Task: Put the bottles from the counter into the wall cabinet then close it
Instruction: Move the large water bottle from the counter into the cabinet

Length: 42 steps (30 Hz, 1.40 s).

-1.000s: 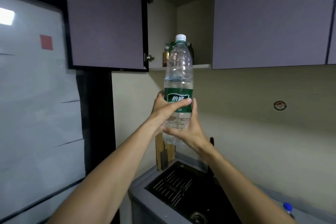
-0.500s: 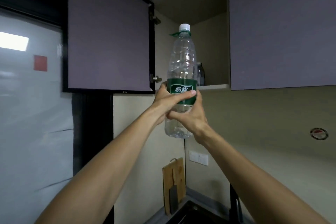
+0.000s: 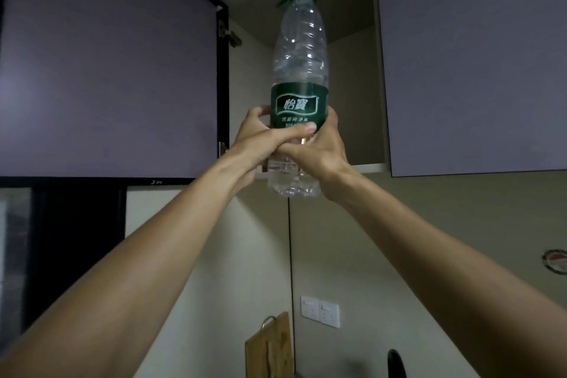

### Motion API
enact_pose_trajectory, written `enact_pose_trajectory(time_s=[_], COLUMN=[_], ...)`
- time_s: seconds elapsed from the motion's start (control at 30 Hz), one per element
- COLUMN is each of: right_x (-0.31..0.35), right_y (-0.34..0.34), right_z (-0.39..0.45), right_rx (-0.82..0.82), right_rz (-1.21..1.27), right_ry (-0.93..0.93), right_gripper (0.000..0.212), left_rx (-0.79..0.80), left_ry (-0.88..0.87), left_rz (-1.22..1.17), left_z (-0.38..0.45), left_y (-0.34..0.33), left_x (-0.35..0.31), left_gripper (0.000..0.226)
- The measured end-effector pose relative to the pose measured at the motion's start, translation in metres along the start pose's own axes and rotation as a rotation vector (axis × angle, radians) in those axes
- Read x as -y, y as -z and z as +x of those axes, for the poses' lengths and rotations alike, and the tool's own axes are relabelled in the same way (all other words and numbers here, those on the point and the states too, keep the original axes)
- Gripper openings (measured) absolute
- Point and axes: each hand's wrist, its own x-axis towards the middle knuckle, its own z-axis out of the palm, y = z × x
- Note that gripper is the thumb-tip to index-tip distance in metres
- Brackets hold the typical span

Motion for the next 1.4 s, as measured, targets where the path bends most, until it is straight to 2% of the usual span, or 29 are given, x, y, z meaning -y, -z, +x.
enact_pose_trajectory(time_s=[0.2, 0.37, 0.57, 0.8, 0.87, 0.93, 1.0, 1.03, 1.1, 1.13, 1.17, 1.23, 1.3, 1.33, 1.4], right_x=[-0.034, -0.058, -0.096, -0.142, -0.157, -0.166, -0.172, -0.176, -0.182, -0.186, -0.186, -0.184, -0.180, -0.179, -0.183], right_y=[-0.008, -0.015, -0.012, 0.007, 0.012, 0.019, 0.024, 0.027, 0.034, 0.039, 0.040, 0.037, 0.027, 0.023, 0.019], right_z=[0.040, 0.089, 0.140, 0.183, 0.196, 0.207, 0.215, 0.219, 0.227, 0.233, 0.236, 0.242, 0.242, 0.244, 0.250], right_rx=[-0.028, -0.093, -0.197, -0.269, -0.296, -0.252, -0.129, -0.097, -0.099, -0.088, -0.079, -0.065, -0.045, -0.036, -0.018], right_rz=[-0.065, -0.192, -0.409, -0.538, -0.545, -0.525, -0.555, -0.606, -0.794, -0.903, -0.986, -1.100, -1.102, -1.094, -1.140], right_ry=[0.002, 0.096, 0.141, -0.031, -0.116, -0.158, -0.170, -0.184, -0.242, -0.287, -0.360, -0.462, -0.556, -0.593, -0.639], right_gripper=[0.101, 0.101, 0.106, 0.101, 0.092, 0.086, 0.079, 0.084, 0.116, 0.123, 0.120, 0.098, 0.088, 0.093, 0.118], left_rx=[0.006, 0.068, 0.167, 0.298, 0.348, 0.360, 0.392, 0.417, 0.491, 0.536, 0.572, 0.606, 0.598, 0.587, 0.539], left_ry=[-0.041, -0.121, -0.132, -0.082, -0.061, -0.041, -0.052, -0.068, -0.097, -0.097, -0.089, -0.085, -0.097, -0.107, -0.151], left_rz=[-0.085, -0.150, -0.242, -0.313, -0.339, -0.361, -0.352, -0.326, -0.238, -0.174, -0.106, -0.006, 0.059, 0.097, 0.188], left_z=[0.050, 0.112, 0.176, 0.228, 0.242, 0.248, 0.258, 0.264, 0.275, 0.277, 0.277, 0.279, 0.283, 0.284, 0.284], left_y=[-0.007, -0.012, -0.033, -0.074, -0.088, -0.097, -0.102, -0.104, -0.106, -0.107, -0.107, -0.109, -0.113, -0.114, -0.112], left_x=[0.035, 0.062, 0.094, 0.140, 0.154, 0.162, 0.169, 0.173, 0.177, 0.178, 0.179, 0.183, 0.190, 0.192, 0.197], left_gripper=[0.081, 0.090, 0.090, 0.082, 0.073, 0.063, 0.055, 0.050, 0.048, 0.051, 0.060, 0.071, 0.068, 0.066, 0.060])
